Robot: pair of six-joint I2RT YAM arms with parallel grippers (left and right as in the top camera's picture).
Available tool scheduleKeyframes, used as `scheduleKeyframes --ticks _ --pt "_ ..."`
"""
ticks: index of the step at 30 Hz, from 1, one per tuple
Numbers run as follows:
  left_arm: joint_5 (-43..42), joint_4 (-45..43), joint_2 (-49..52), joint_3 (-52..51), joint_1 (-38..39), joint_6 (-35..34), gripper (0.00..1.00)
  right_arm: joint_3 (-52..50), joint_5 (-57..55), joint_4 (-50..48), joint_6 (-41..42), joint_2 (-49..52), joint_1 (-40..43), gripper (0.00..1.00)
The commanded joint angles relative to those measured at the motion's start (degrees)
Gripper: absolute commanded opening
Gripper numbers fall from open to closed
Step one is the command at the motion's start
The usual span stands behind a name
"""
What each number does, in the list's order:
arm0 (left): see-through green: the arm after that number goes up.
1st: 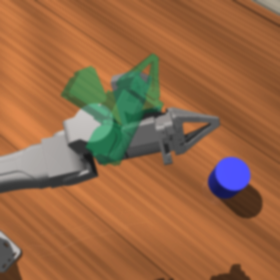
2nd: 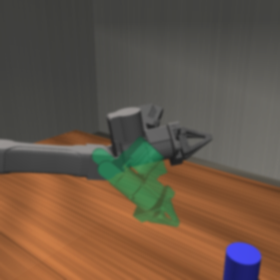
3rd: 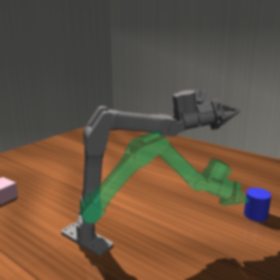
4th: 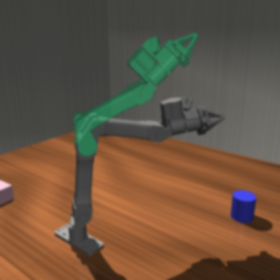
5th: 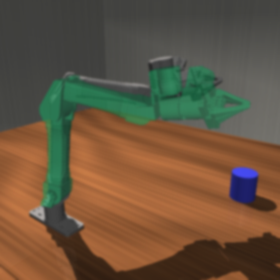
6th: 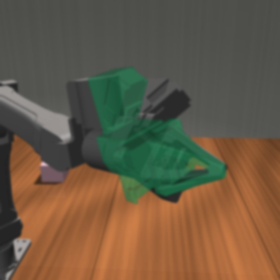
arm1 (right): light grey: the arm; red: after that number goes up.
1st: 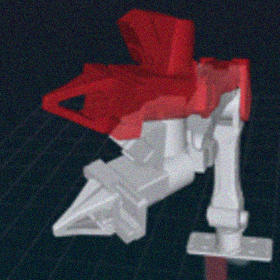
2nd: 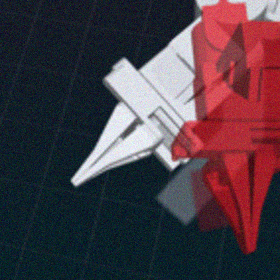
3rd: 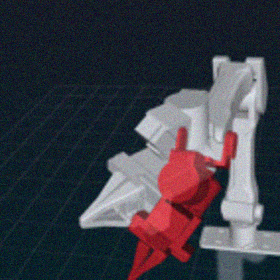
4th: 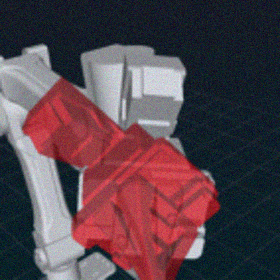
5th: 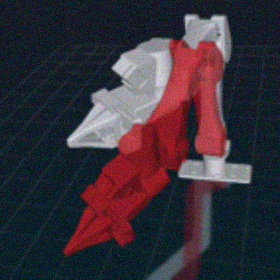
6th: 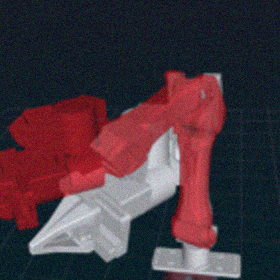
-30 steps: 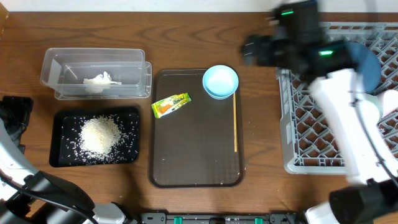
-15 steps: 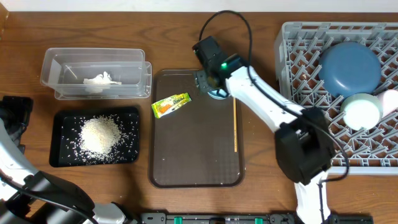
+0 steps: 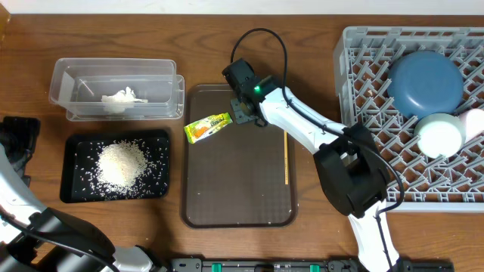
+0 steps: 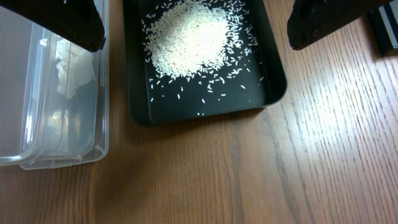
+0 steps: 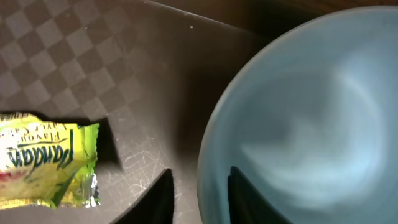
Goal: Sort waste into correct bins and load items into the dishwasher rack
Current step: 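Reach the right gripper to the light-blue bowl and grasp it, then carry the light-blue bowl into the rack and release it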
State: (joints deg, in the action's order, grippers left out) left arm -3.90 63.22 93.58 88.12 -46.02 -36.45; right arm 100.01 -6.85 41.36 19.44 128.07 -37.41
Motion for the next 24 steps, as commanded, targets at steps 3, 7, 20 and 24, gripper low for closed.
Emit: scheduleKeyframes --ticks 3,7,20,24 --pt "0.5 0.4 -1.0 1.1 -0.2 -0.7 0.96 0.6 -0.8 -0.2 0.3 0.1 -0.4 0.13" --pt "0.5 0.4 -1.0 1.1 -0.2 -0.7 0.96 4.5 -0.8 2.0 0.3 -0.8 -0.3 0.02" --pt "0.5 0.4 -1.0 1.1 -0.2 -0.7 0.96 31.8 3.1 20.8 0.2 -8.9 12.0 0.01" --pt "0.5 0.3 -1.0 1.1 -0.2 -0.7 0.96 33.4 14.0 22.9 0.2 -13.1 25.4 0.01"
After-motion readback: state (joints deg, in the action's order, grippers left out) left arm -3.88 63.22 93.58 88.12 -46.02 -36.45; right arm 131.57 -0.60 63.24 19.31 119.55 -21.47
